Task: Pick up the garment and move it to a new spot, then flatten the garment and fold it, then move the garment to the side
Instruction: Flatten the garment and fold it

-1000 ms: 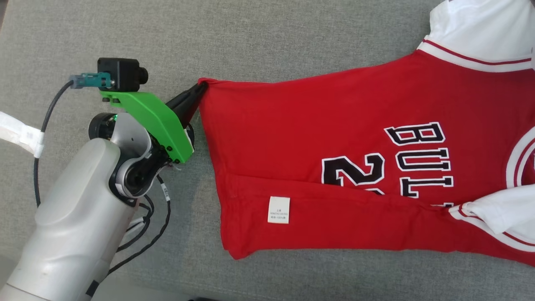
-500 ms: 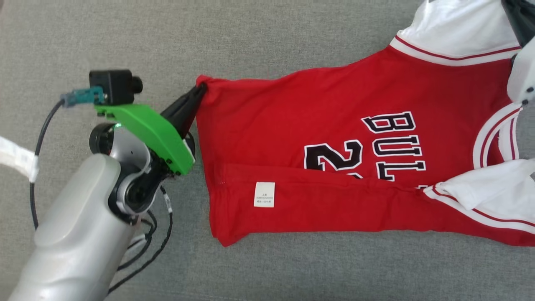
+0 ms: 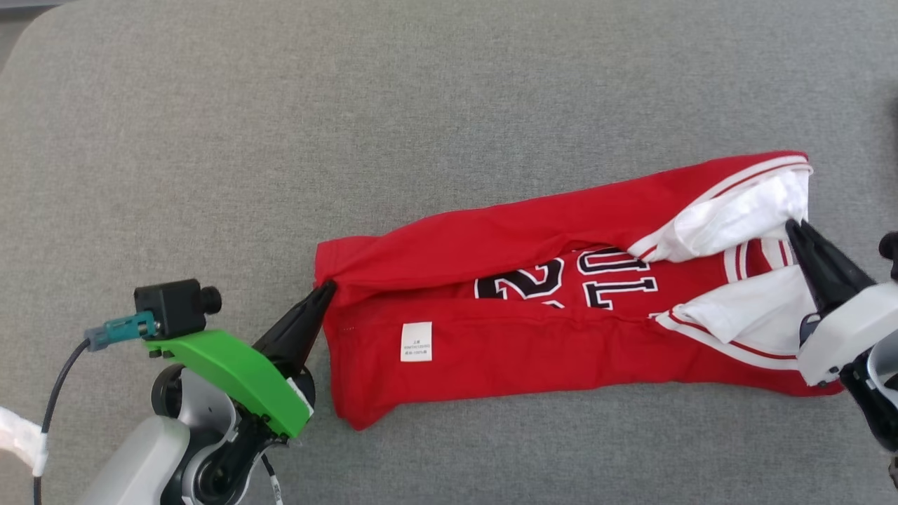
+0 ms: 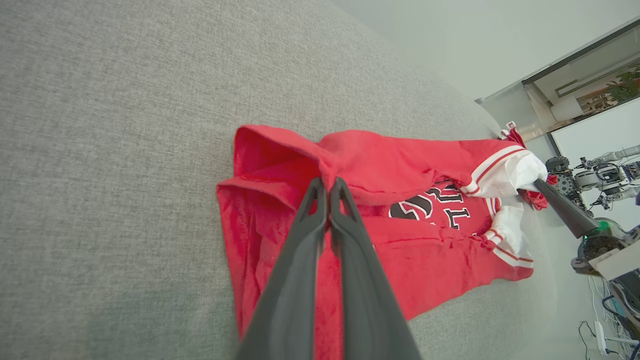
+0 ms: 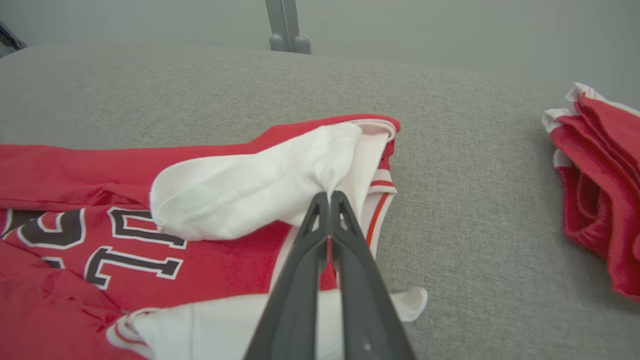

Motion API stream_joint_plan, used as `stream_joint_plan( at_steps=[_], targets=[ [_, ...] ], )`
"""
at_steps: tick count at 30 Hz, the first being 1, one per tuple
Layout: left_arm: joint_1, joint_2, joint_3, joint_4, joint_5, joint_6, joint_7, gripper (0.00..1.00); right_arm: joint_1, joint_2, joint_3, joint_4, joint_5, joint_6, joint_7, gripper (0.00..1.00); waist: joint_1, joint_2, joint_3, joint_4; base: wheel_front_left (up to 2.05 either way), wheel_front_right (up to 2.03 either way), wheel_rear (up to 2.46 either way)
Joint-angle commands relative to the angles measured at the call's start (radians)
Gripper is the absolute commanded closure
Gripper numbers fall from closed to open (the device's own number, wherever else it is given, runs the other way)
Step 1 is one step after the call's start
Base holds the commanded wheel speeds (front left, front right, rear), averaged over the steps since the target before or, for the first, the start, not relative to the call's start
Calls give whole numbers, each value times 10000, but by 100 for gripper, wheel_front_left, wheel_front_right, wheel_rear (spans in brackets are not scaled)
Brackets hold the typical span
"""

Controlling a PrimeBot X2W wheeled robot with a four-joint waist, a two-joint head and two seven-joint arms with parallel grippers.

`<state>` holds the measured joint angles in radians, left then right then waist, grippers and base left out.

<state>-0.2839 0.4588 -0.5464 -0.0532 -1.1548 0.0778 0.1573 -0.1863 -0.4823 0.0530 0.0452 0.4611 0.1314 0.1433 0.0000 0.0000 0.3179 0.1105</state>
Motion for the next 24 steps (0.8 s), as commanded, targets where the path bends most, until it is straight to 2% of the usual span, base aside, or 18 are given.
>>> stream_joint_plan(
  at_steps=[1,4,8,19,24],
  targets=[
    [251,101,141,-107,-132,94,-107,100,229,158,-121,4,-55,-15,-201,100,0,0,-323,-274,0,0,0],
    [676,123,307,-243,-472,176,-151,100,597,463,-98,173,-93,-15,-363,100,0,0,-475,-378,0,0,0],
    [902,156,360,-188,-636,117,-155,100,652,560,64,316,-26,-15,-405,100,0,0,-566,-441,0,0,0],
    [629,227,606,-195,-717,79,-180,100,346,272,-192,54,241,-15,34,100,0,0,-790,-381,0,0,0],
    [932,280,393,-50,-690,108,-15,100,715,314,94,256,309,-15,451,100,0,0,-796,-342,0,0,0]
  ],
)
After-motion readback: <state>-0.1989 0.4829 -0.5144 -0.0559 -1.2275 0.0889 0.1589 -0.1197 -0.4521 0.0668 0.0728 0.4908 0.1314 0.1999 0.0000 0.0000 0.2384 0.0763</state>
